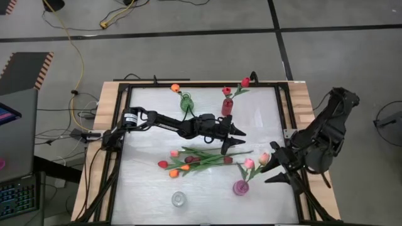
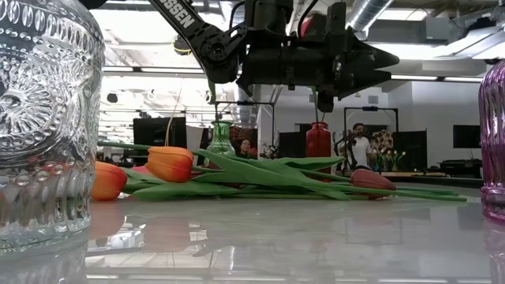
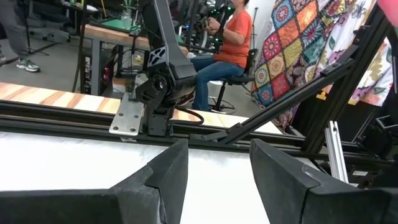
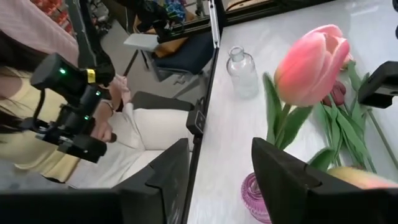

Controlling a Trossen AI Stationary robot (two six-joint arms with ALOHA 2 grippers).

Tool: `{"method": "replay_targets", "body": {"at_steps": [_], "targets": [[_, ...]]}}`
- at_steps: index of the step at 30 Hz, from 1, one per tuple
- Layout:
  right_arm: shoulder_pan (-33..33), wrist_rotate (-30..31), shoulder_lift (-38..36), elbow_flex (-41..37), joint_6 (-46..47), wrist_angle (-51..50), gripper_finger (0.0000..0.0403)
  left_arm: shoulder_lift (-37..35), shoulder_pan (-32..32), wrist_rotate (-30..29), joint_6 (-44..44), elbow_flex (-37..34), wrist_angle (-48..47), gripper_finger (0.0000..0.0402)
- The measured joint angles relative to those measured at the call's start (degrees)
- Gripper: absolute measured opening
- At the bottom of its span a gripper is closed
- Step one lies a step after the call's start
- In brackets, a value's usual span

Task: Sort flowers into vase by color
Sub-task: Put the dark red flower into the transparent vase

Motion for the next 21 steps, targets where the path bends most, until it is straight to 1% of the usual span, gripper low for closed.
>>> {"method": "replay_targets", "body": {"at_steps": [5, 10, 14, 17, 21], "targets": [[-0.06, 0.0, -1.63, 0.0, -0.81, 0.04, 0.0192, 0.0, 0.42, 0.57, 2.53, 0.0, 0.01, 0.016], [-0.07, 0.04, -3.27, 0.0, -6.09, 0.09, 0.0189, 0.0, 0.65, 1.24, 3.49, 0.0, -0.14, 0.016], [-0.07, 0.63, -4.69, 0.0, -10.04, 0.11, 0.0189, -0.01, 0.6, 1.3, 6.05, 0.0, -1.68, 0.016], [-0.09, 2.18, -5.75, 0.0, -12.73, 0.09, 0.0189, -0.73, 0.48, 1.33, 7.8, 0.0, -5.25, 0.016], [-0.3, 5.17, -7.27, 0.0, -15.86, 0.07, 0.0189, -3.53, 0.27, 1.22, 11.04, 0.0, -14.5, 0.016]]}}
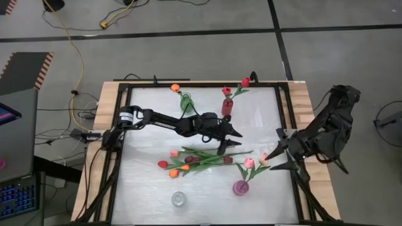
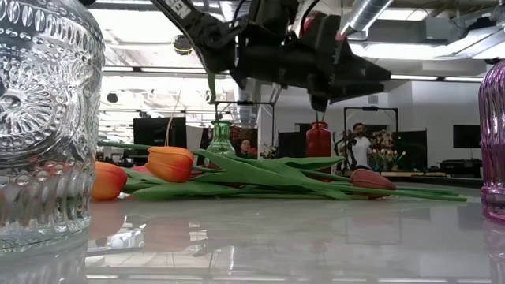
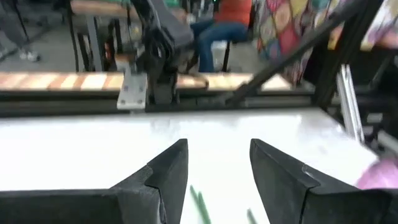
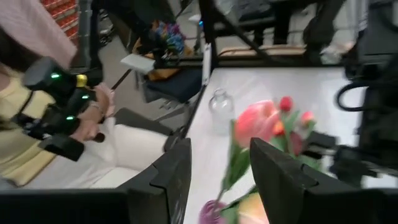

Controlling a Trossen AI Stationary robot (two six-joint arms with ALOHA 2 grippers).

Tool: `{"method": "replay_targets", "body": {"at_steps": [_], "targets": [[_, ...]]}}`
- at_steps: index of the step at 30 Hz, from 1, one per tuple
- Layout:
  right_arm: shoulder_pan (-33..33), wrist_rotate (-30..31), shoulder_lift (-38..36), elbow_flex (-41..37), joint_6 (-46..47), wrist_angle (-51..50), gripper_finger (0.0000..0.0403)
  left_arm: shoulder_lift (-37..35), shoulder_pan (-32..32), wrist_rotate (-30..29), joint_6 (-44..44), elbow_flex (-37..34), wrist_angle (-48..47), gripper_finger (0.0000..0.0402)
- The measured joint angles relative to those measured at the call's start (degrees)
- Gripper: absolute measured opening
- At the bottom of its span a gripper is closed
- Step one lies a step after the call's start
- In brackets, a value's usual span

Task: Sort flowers into vase by color
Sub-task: Put the dark red flower into the transparent vase

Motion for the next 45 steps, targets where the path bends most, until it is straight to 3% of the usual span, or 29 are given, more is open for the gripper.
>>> {"method": "replay_targets", "body": {"at_steps": [5, 12, 23, 35, 45], "targets": [[-1.76, 3.73, -2.09, 0.0, -0.76, -1.01, 0.0189, -4.62, -1.08, -0.9, 5.45, 0.0, -14.04, 0.016], [-6.8, 7.19, -4.78, -0.01, -0.78, -7.1, 0.0188, -11.19, -3.85, -7.07, 11.89, 0.0, -34.67, 0.016], [-16.21, 7.34, -4.51, -0.01, -1.87, -10.81, 0.0188, -14.6, -7.24, -9.69, 10.02, 0.0, -58.16, 0.016], [-22.41, 7.08, -4.15, -0.02, -3.56, -12.5, 0.0188, -14.3, -11.53, -17.26, 2.99, 0.0, -61.7, 0.016], [-23.54, 6.88, -4.07, -0.02, -3.54, -12.48, 0.0188, -11.78, -14.07, -18.78, 0.2, -0.07, -60.77, 0.016]]}}
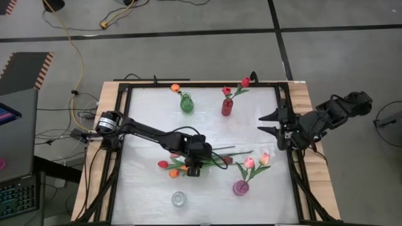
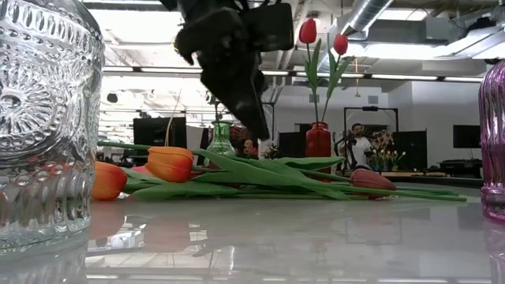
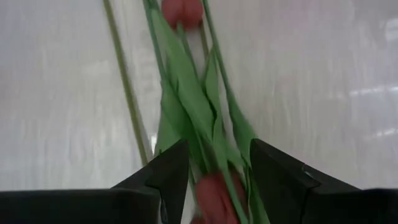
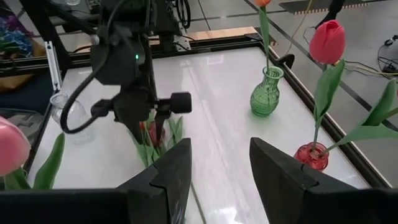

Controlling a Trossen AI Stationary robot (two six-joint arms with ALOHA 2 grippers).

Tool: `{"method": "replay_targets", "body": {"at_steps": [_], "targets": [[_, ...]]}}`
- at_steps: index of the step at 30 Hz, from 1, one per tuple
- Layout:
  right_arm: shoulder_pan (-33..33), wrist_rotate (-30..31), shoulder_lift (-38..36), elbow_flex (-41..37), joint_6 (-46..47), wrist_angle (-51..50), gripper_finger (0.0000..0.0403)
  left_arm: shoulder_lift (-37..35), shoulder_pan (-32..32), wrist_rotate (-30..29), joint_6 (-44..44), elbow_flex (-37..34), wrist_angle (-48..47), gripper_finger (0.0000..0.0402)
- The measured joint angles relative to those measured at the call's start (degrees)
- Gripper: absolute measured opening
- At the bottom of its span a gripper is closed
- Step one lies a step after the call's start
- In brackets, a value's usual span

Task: Sort flowers into vase by color
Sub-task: Put the dark red flower into the transparent vase

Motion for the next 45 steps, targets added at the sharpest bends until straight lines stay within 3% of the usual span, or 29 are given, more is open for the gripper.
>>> {"method": "replay_targets", "body": {"at_steps": [17, 31, 45], "targets": [[0.02, -0.15, 2.19, -0.02, 0.02, -1.06, 0.0188, 4.29, -0.3, -2.85, -2.56, 0.02, -0.39, 0.0158], [0.02, -0.15, 2.21, -0.02, 0.04, -1.23, 0.0188, 4.45, -0.28, -2.43, -2.98, 0.02, -0.4, 0.0076], [0.02, -0.14, 2.21, -0.02, 0.03, -1.23, 0.0189, 4.0, -0.25, -2.38, -4.48, 0.04, 0.27, 0.0067]]}}
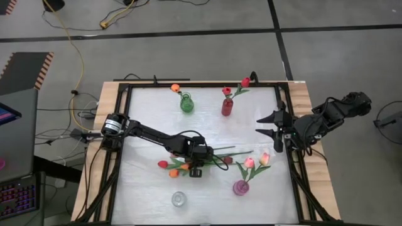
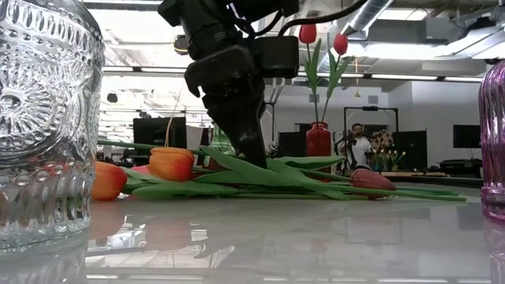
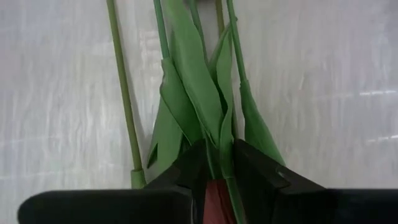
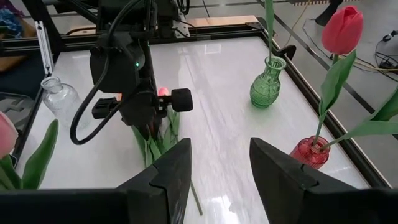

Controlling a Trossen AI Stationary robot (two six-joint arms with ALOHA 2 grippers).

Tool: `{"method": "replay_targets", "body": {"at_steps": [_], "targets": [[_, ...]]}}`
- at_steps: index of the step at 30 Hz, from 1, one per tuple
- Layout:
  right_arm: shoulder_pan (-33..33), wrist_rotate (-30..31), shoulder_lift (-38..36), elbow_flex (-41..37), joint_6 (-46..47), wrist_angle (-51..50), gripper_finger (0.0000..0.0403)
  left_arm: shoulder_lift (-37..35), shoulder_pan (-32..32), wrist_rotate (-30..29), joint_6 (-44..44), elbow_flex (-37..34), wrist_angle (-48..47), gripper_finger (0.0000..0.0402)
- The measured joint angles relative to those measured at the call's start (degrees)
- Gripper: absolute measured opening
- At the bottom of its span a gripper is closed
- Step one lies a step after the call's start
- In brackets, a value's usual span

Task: Sort flowers into vase by color
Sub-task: Put the dark red flower into the transparent vase

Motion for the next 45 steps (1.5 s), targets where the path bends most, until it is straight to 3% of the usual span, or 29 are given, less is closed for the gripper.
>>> {"method": "replay_targets", "body": {"at_steps": [6, 14, 23, 45], "targets": [[0.0, 0.01, 0.0, 0.0, -0.01, 0.0, 0.0189, -0.4, 0.0, 0.0, 0.13, 0.04, 0.18, 0.0058], [0.0, 0.01, 0.0, 0.0, -0.01, 0.0, 0.0189, -0.4, 0.0, 0.03, 0.14, 0.04, 0.04, 0.0005], [0.0, 0.04, 0.0, 0.0, -0.01, -0.02, 0.0189, -0.98, 0.2, 0.03, 0.08, 0.04, 0.15, 0.0001], [0.0, 0.08, -0.11, 0.0, -0.01, -0.04, 0.0189, -16.75, 6.08, -0.07, 6.09, 0.04, 2.37, 0.0]]}}
